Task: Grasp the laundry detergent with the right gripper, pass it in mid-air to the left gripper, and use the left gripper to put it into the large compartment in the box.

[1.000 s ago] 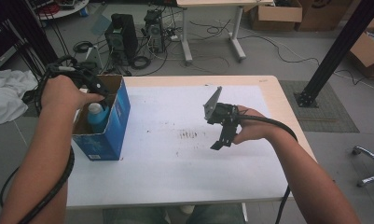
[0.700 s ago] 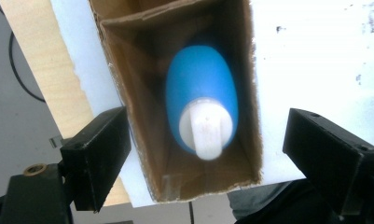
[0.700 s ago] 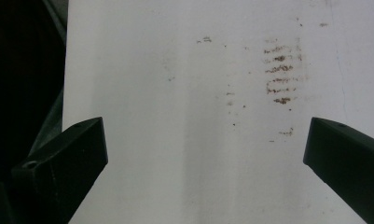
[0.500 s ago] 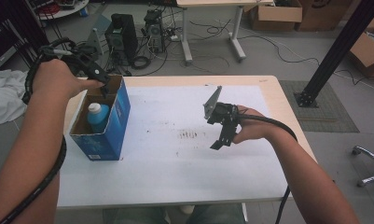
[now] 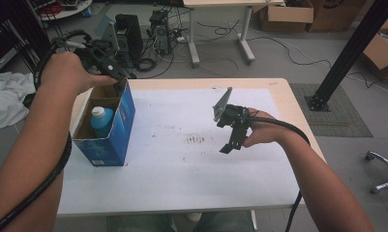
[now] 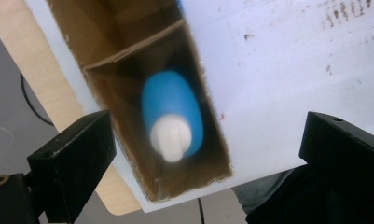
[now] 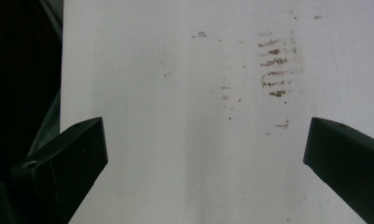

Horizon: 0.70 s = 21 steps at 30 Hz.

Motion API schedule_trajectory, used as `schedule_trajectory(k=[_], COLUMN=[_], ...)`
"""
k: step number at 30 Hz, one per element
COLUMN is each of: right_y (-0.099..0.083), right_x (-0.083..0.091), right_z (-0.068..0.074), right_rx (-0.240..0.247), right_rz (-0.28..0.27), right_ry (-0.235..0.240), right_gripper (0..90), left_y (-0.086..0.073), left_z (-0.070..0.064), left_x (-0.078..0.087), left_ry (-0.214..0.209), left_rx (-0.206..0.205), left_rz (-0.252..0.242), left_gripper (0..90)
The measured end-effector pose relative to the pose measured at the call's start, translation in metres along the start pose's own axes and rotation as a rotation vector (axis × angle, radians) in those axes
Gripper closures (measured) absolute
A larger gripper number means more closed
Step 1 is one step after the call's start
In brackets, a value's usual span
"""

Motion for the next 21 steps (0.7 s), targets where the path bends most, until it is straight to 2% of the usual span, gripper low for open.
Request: schedule_trajectory(k=[2, 5, 8, 10, 13, 15, 18, 19, 20, 21], right_y=[-0.001, -0.002, -0.002, -0.002, -0.002, -0.002, -0.002, -0.002, -0.002, -0.002], right_x=[0.0, 0.001, 0.003, 0.005, 0.007, 0.009, 0.011, 0.012, 0.013, 0.014], right_z=[0.0, 0.0, 0.0, 0.0, -0.001, -0.001, -0.001, -0.001, -0.001, -0.001], right_rx=[-0.002, -0.005, -0.007, -0.011, -0.01, -0.015, -0.018, -0.019, -0.021, -0.024], right_rz=[0.003, 0.006, 0.011, 0.012, 0.017, 0.026, 0.037, 0.038, 0.043, 0.046], right_ry=[-0.001, -0.001, -0.002, -0.006, -0.008, -0.009, -0.012, -0.014, -0.015, -0.016], right_gripper=[0.0, 0.0, 0.0, 0.0, 0.0, 0.0, 0.0, 0.0, 0.0, 0.0], left_y=[0.002, 0.005, 0.008, 0.009, 0.011, 0.012, 0.012, 0.011, 0.01, 0.009], left_z=[-0.004, -0.012, -0.023, -0.03, -0.04, -0.049, -0.063, -0.069, -0.073, -0.077], left_x=[0.001, 0.002, 0.004, 0.005, 0.006, 0.006, 0.003, 0.002, 0.001, 0.0], left_ry=[-0.006, -0.019, -0.036, -0.036, -0.043, -0.047, -0.045, -0.051, -0.062, -0.074], left_rx=[-0.014, -0.056, -0.127, -0.147, -0.202, -0.261, -0.375, -0.424, -0.442, -0.477], left_rz=[0.001, 0.002, 0.009, 0.013, 0.013, 0.014, 0.025, 0.03, 0.032, 0.033], left_gripper=[4.0, 2.0, 0.4, 0.2, 0.2, 0.1, 0.1, 0.1, 0.1, 0.1])
Point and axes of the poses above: each handheld gripper's, and its own axes: x roughly backward along the jaws, y roughly out of its top, z roughly to its left, the point moved 8 cm from there along -x, roughly forward along the jaws, and after that the axes turned 4 degrees about -y, right-handed, at the moved point
